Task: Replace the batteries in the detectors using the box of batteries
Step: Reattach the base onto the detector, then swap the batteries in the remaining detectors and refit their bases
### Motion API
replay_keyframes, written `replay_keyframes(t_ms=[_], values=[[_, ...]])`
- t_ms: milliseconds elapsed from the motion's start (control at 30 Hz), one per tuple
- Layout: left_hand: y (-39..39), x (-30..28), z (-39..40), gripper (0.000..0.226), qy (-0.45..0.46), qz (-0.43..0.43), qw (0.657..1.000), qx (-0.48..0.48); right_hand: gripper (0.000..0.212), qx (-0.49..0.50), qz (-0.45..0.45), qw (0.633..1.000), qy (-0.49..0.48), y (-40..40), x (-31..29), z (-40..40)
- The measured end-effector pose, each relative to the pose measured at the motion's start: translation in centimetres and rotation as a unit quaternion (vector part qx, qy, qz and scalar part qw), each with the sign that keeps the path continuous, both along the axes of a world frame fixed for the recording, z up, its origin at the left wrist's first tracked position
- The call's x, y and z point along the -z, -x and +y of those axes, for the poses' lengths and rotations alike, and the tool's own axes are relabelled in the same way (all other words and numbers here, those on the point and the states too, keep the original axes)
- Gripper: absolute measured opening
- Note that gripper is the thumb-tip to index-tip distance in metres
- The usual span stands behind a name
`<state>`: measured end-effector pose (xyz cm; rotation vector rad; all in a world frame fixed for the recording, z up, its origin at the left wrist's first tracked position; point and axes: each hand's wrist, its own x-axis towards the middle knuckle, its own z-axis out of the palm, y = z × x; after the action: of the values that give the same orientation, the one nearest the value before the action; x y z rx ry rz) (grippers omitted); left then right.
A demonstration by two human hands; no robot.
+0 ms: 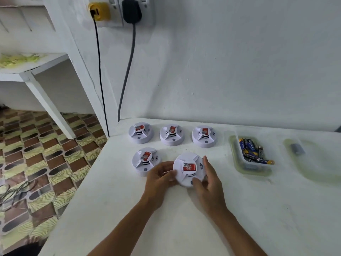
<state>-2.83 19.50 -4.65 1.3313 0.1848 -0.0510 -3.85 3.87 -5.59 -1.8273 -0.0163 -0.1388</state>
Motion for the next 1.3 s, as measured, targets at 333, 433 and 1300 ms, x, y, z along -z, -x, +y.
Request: replay_keyframes(t_ms=[333,433,1300], values=[[-1.4,-2.2,1.8,0.022,-0.071,-0.003,0.997,0.032,0.104,0.019,-0.126,0.960,0.249,-1.4,-0.9,1.9],[-1.8,-2.8,1.7,0.021,-0.132,-0.031,0.990,0.047,0.098,-0.019,-0.099,0.963,0.251,-2.4,-1.5,1.4],[-5.2,-1.2,8.1,0.073,-0.441,-0.140,0.886,0.022,0.026,-0.008,-0.291,0.933,0.212,-4.1,-2.9,5.3]])
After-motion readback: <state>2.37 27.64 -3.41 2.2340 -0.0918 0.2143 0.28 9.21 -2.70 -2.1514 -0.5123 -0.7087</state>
